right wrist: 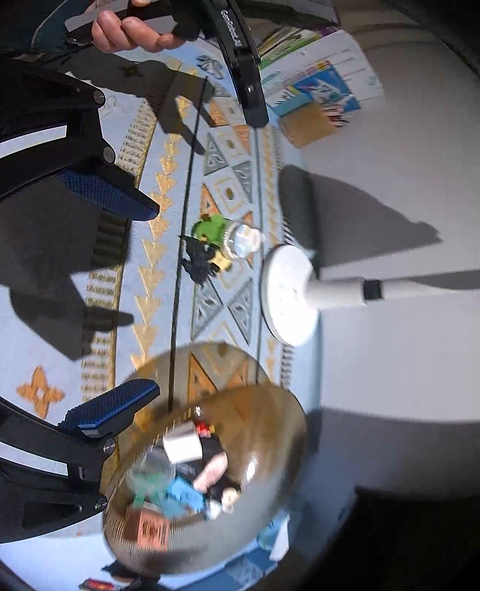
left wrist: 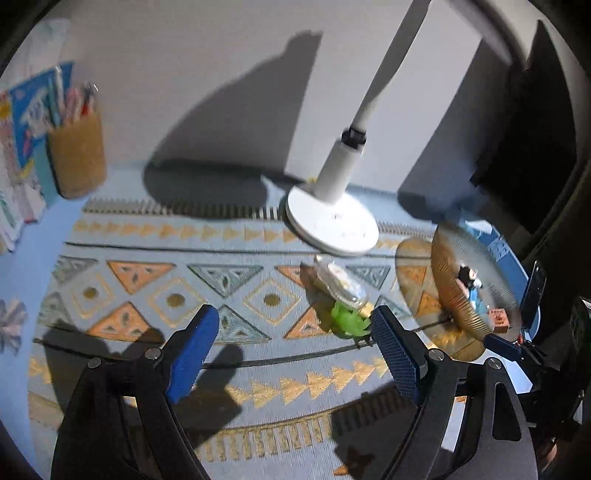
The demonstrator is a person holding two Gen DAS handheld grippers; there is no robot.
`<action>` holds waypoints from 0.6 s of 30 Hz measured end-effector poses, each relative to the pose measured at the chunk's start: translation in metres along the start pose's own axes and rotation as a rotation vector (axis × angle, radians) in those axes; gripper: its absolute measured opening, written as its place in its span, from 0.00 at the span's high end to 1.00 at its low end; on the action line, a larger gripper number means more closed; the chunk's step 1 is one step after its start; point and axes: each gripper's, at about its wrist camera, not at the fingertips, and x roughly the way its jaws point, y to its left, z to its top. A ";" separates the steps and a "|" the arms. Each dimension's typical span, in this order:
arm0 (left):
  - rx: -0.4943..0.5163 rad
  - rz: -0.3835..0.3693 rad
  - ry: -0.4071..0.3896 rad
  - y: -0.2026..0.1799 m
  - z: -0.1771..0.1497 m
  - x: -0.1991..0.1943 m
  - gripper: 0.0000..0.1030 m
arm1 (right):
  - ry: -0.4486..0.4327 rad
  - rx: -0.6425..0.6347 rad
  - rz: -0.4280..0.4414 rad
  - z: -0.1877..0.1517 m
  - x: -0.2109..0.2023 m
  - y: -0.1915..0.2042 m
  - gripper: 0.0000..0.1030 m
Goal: Organize rigid objects
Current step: 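Move both tools back from the bowl to the item pile, then grasp the clear round container with left tool while right tool grasps the black figure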
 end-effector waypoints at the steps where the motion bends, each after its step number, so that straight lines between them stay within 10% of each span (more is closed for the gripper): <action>1: 0.001 -0.006 0.018 0.000 0.001 0.009 0.19 | 0.013 -0.007 0.013 0.002 0.008 0.002 0.16; 18: 0.207 0.090 0.149 -0.060 0.020 0.127 0.19 | 0.084 -0.104 0.052 0.027 0.105 0.021 0.16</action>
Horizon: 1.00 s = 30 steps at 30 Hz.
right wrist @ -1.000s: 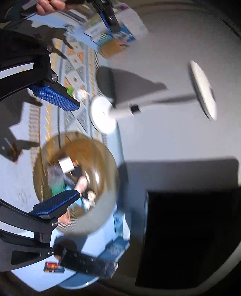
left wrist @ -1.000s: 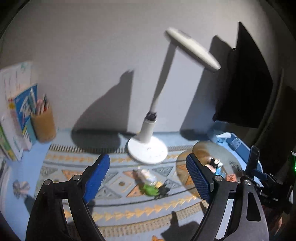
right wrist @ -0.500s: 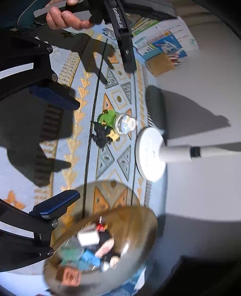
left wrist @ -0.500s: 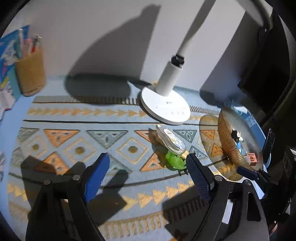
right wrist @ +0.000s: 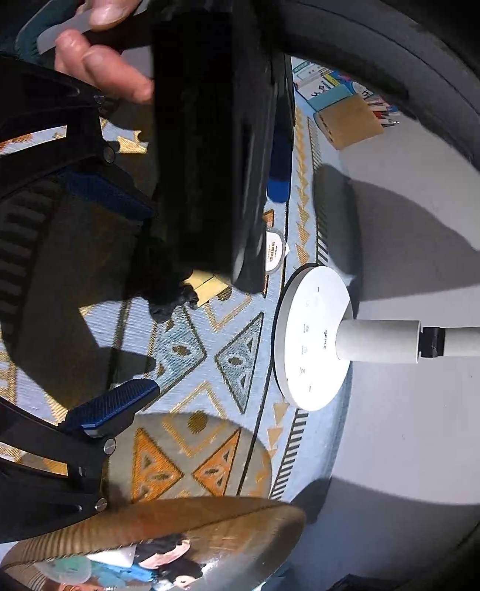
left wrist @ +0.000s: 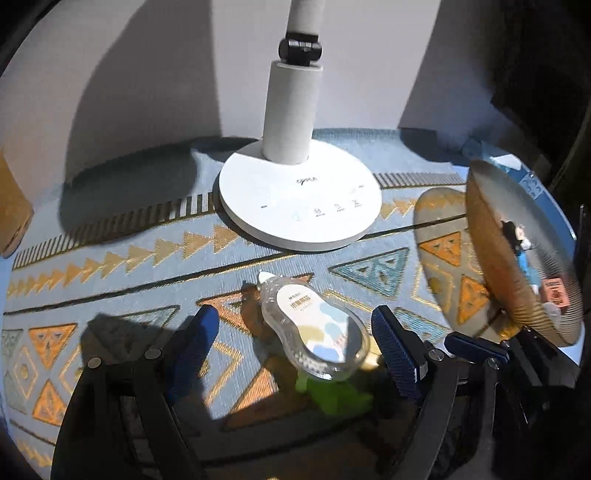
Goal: Organize rigid objects
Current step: 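Grasp the clear round container with left tool while right tool grasps the black figure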
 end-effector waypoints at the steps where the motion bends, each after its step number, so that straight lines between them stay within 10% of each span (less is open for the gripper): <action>1: -0.001 -0.011 0.002 0.001 -0.001 0.003 0.19 | 0.002 0.002 0.000 0.001 0.003 0.000 0.16; 14: -0.113 -0.021 -0.040 0.064 -0.011 -0.022 0.20 | -0.084 0.161 0.010 -0.004 -0.008 -0.031 0.21; 21: -0.120 -0.217 -0.016 0.061 -0.008 -0.020 0.21 | -0.078 0.156 0.012 -0.004 -0.009 -0.030 0.20; 27: -0.021 -0.103 0.016 0.013 -0.002 0.000 0.22 | -0.052 0.127 0.008 -0.004 -0.003 -0.025 0.20; 30: 0.023 -0.065 0.033 -0.003 -0.002 0.010 0.47 | -0.036 0.129 0.018 -0.002 0.001 -0.025 0.20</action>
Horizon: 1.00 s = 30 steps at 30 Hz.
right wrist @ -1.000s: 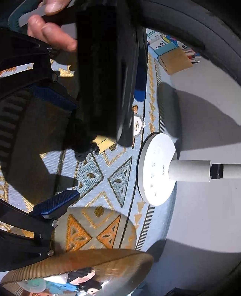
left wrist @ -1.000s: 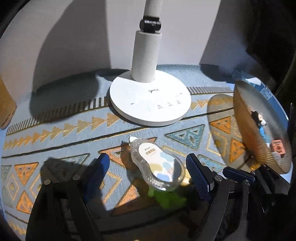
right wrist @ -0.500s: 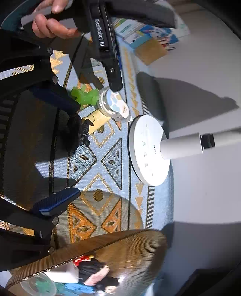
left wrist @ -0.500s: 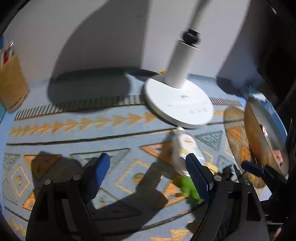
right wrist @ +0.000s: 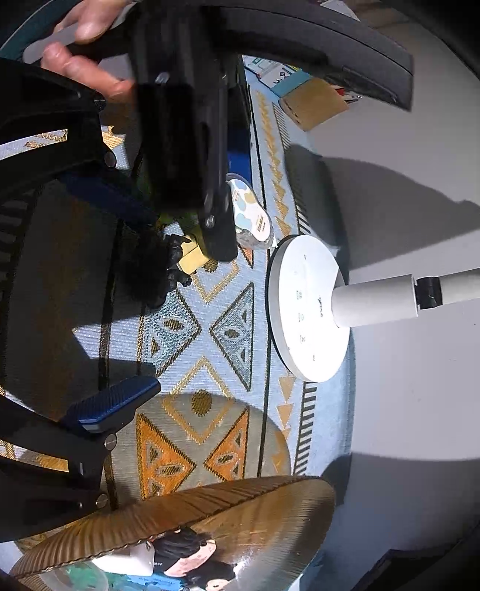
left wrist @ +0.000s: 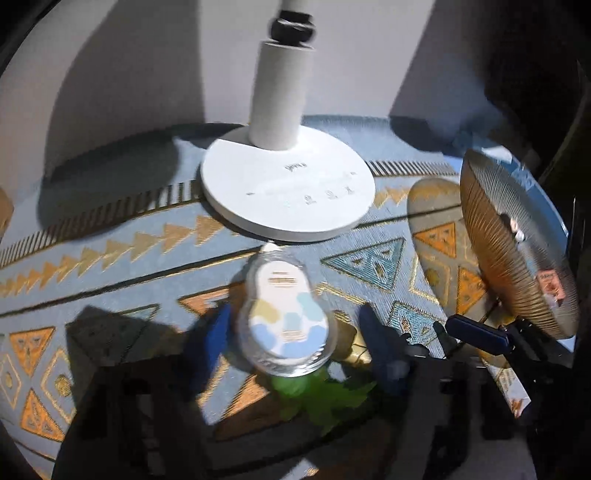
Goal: Organize rigid objects
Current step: 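Grasp the clear round container with left tool while right tool grasps the black figure, then lift the container and black figure off the rug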
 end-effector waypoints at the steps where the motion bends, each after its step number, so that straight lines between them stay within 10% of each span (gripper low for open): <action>1: 0.003 0.003 -0.010 -0.001 0.000 0.000 0.51 | 0.009 -0.005 0.003 0.001 0.002 0.001 0.20; 3: 0.008 0.019 -0.030 0.000 -0.001 -0.003 0.56 | 0.020 -0.019 0.001 0.002 0.005 0.004 0.20; 8: -0.049 -0.009 -0.078 0.015 -0.003 -0.019 0.56 | 0.003 -0.062 0.029 0.001 0.002 0.013 0.56; 30: -0.111 0.129 -0.087 0.024 -0.133 -0.090 0.56 | -0.014 -0.054 0.038 -0.085 -0.075 0.008 0.56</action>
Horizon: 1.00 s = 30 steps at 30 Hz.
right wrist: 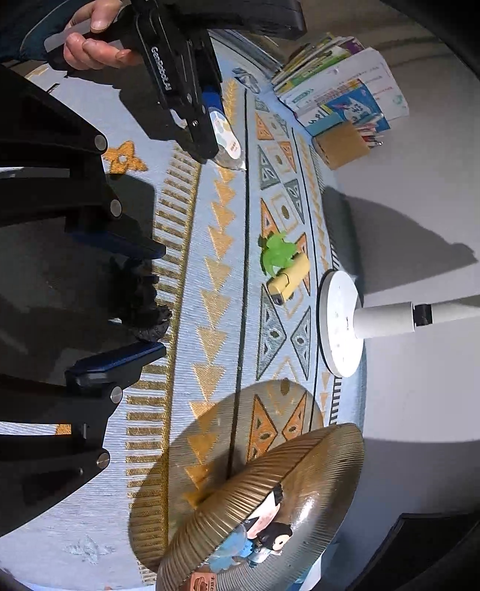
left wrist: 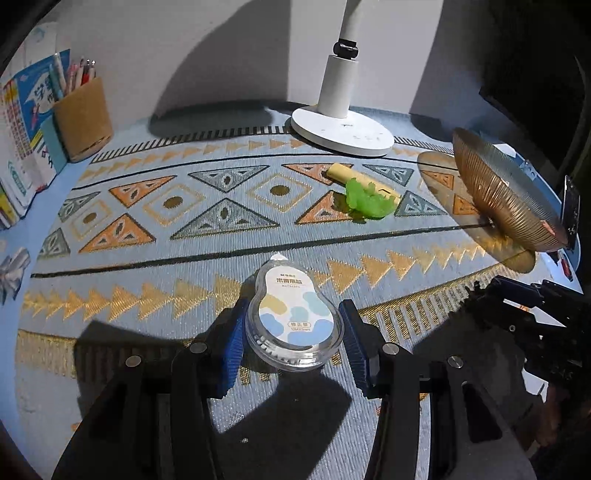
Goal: Organize rigid objects
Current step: 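Lift the container and black figure off the rug, then carry container and black figure into the amber bowl and open both tools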
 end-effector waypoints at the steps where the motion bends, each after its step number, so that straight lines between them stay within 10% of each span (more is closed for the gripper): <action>1: -0.002 0.004 0.000 0.000 -0.002 0.000 0.56 | -0.004 -0.003 0.000 -0.001 -0.001 0.000 0.56; 7: 0.007 0.029 -0.001 -0.001 -0.006 0.002 0.55 | 0.014 0.019 0.039 -0.003 0.001 -0.007 0.35; 11: 0.038 0.041 0.014 -0.007 -0.008 0.004 0.26 | 0.035 0.003 0.034 -0.004 0.005 -0.003 0.35; 20: 0.026 0.053 0.013 -0.005 -0.007 0.004 0.27 | 0.038 -0.057 -0.069 -0.007 0.007 0.009 0.43; 24: 0.041 0.094 -0.002 -0.010 -0.007 0.004 0.55 | 0.027 -0.067 -0.076 -0.007 0.007 0.011 0.58; 30: 0.076 0.105 -0.021 -0.018 -0.005 0.000 0.55 | -0.013 -0.116 -0.054 -0.008 -0.001 0.020 0.58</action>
